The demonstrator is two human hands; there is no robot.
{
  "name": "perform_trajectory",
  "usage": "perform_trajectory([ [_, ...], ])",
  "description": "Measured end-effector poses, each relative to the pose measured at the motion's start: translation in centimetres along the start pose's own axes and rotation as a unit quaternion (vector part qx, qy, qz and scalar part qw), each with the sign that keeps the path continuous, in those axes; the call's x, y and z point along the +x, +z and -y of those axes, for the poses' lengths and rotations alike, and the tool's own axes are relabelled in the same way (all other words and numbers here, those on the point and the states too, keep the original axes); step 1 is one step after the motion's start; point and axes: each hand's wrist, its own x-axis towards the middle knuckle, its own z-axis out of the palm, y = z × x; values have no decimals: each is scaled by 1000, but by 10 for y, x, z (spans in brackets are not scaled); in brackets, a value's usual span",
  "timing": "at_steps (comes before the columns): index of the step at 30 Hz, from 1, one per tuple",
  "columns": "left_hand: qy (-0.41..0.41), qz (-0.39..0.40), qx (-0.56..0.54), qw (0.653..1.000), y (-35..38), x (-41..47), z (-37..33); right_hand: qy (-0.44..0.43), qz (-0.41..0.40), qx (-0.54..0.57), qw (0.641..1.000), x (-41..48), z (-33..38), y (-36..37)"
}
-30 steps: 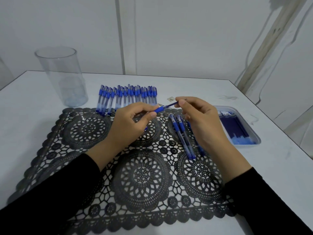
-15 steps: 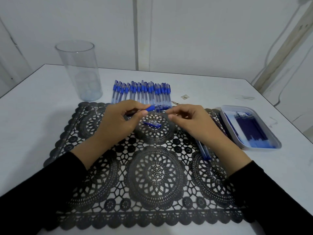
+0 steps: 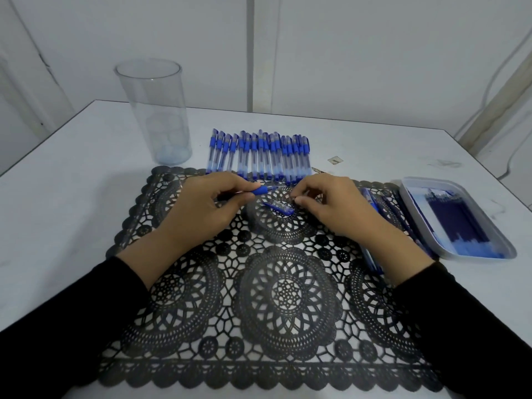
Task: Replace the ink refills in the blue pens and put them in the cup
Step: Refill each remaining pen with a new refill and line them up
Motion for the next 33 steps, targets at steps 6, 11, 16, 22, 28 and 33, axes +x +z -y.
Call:
perform_trajectory([
  [6, 4, 3, 0, 1000, 0, -1, 2, -24, -104, 129, 986, -11, 7, -3],
  [11, 7, 4, 1, 1000, 0, -1, 3, -70, -134, 85, 985, -13, 13, 0],
  [16, 16, 4, 1, 1000, 1, -1, 3, -82, -138, 90, 983, -12, 16, 2],
  [22, 32, -6, -5, 999, 5, -1, -1, -93, -127, 100, 982, -14, 18, -1],
  [28, 61, -13, 1, 998, 5, -1, -5, -73, -85, 70, 991, -13, 25, 0],
  [33, 64, -11, 12, 998, 5, 0, -5, -73, -74, 116, 988, -16, 26, 0],
])
